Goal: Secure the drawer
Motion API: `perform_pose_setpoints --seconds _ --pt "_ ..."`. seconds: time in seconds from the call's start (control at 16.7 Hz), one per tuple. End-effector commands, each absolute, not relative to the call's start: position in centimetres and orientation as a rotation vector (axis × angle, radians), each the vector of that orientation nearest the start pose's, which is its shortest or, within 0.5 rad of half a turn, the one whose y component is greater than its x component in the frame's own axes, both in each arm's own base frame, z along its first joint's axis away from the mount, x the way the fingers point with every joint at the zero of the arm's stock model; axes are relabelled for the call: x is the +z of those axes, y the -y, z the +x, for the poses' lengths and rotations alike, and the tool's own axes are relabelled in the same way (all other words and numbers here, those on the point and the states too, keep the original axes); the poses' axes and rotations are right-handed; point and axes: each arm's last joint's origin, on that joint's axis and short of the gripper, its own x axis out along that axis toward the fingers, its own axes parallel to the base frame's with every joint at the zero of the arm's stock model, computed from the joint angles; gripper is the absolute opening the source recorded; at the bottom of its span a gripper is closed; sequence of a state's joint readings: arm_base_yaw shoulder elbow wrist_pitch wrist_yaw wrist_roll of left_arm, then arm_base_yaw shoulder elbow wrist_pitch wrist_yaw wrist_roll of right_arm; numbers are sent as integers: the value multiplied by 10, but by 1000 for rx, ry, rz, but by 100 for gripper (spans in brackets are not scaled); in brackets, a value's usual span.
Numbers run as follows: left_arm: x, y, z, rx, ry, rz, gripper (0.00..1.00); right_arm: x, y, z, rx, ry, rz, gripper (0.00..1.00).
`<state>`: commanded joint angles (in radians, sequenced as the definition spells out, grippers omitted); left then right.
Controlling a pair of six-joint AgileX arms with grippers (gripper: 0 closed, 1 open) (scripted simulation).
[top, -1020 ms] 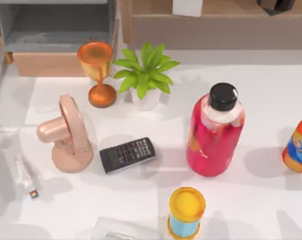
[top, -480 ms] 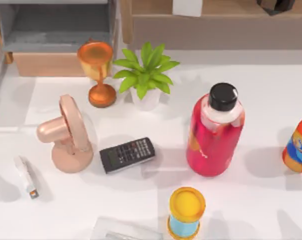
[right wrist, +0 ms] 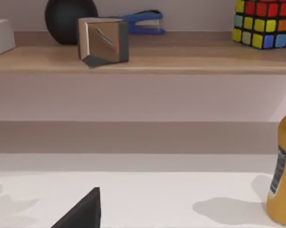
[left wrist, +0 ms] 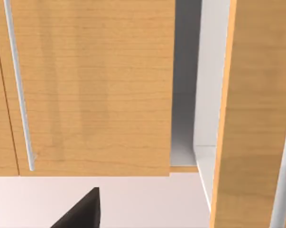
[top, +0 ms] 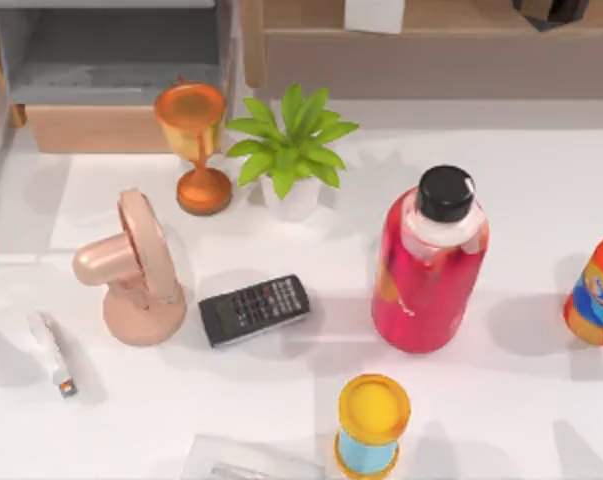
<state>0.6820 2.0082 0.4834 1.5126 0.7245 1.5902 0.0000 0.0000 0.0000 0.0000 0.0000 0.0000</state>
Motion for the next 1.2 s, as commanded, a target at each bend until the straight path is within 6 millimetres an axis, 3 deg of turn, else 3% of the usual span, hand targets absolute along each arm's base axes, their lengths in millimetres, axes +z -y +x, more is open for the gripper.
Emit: perform_pose_setpoints --seconds 0.36,1.14,1.2 --pt "95 -174 254 -16 16 1571 100 160 1 106 0 0 0 100" --pt "95 -174 254 -16 16 1571 2 160 1 106 0 0 0 100" --pt "95 -174 254 -16 16 1571 0 160 1 106 0 0 0 100"
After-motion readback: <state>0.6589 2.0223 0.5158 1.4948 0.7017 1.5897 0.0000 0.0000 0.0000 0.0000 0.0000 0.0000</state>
